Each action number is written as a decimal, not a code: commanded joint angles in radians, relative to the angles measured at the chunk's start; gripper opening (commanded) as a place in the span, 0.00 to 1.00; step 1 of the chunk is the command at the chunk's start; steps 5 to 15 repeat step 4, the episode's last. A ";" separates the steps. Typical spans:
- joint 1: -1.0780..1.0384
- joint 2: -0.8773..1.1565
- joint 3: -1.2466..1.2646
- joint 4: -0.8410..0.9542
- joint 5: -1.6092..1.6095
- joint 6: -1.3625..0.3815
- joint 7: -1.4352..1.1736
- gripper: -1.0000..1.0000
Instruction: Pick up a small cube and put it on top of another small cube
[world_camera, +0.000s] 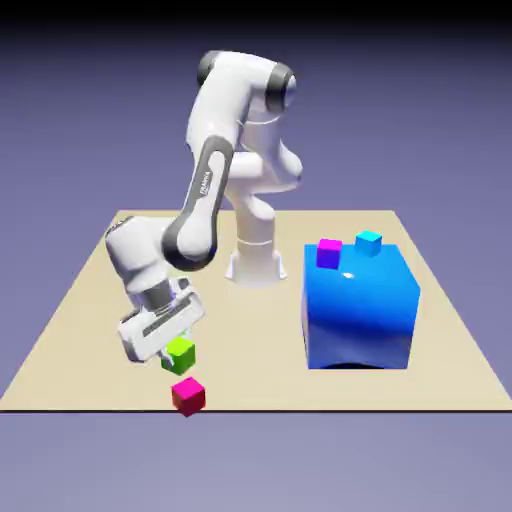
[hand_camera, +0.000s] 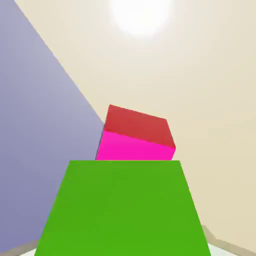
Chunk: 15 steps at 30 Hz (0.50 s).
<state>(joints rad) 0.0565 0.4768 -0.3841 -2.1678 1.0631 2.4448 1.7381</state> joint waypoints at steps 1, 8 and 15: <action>-0.003 0.015 0.008 0.005 0.014 0.006 -0.009 0.00; 0.004 -0.021 -0.012 -0.007 -0.023 -0.010 0.016 1.00; 0.004 -0.021 -0.012 -0.007 -0.023 -0.010 0.016 1.00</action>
